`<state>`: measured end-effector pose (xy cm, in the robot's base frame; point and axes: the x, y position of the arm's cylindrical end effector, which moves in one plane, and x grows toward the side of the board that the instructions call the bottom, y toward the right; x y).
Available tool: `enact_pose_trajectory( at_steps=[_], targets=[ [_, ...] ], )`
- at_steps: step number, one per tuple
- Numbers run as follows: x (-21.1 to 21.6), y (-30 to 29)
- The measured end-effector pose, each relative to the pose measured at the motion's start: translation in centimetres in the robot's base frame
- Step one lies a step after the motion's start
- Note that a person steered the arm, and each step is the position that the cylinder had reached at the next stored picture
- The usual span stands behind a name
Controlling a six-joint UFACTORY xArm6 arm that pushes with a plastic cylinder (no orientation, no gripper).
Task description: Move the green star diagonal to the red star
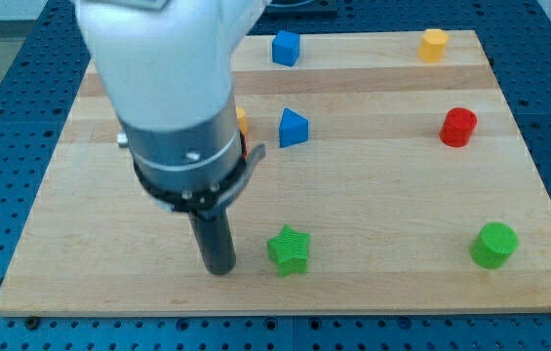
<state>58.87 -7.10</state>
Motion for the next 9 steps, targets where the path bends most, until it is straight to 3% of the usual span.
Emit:
enact_pose_trajectory(
  at_steps=[1, 3, 9],
  targets=[
    [2.0, 2.5],
    [2.0, 7.0],
    [-8.7, 7.5]
  ],
)
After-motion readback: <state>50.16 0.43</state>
